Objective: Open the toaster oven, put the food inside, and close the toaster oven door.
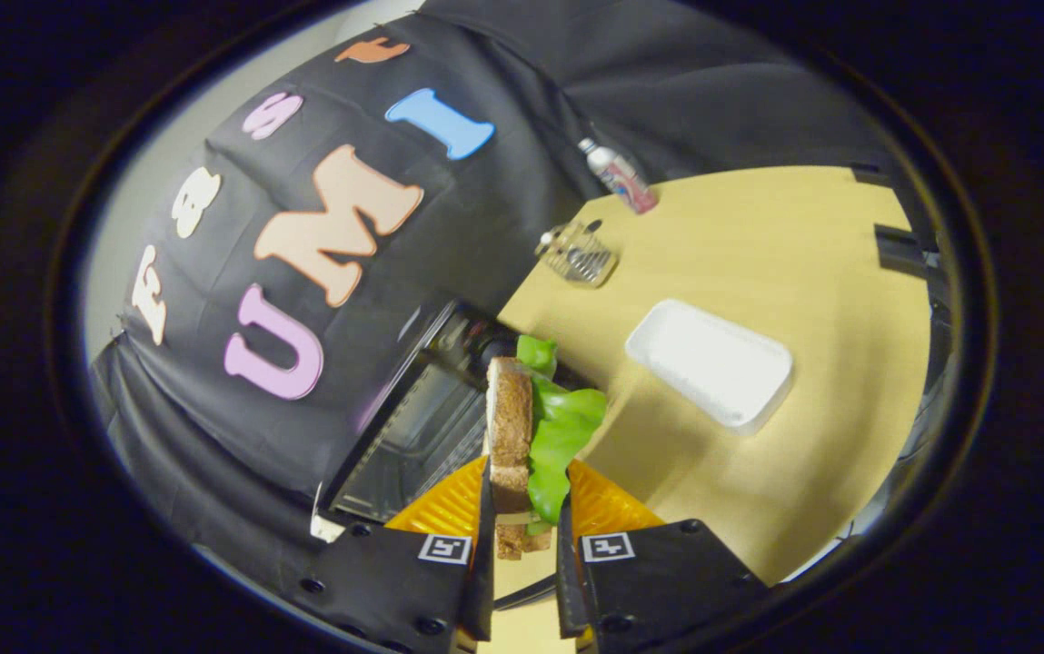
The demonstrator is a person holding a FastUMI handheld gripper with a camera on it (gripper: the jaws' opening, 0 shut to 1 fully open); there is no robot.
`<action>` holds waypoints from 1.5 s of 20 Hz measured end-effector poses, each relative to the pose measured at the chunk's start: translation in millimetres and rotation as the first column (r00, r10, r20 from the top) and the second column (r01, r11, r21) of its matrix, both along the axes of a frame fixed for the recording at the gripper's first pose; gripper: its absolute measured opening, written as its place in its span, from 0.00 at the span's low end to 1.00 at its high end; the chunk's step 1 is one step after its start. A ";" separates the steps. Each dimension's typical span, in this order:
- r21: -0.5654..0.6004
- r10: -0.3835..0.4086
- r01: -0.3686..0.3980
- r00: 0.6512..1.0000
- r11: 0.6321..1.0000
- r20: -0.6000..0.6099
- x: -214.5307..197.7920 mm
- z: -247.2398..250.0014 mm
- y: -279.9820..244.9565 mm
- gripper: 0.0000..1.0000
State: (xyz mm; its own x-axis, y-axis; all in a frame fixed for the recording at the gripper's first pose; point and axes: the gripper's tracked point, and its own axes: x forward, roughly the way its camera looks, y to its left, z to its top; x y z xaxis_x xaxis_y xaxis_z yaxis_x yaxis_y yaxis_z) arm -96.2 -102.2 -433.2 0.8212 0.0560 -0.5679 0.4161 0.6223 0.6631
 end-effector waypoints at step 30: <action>0.309 -0.134 0.128 0.991 0.942 -0.003 140.6 -60.0 76.5 0.50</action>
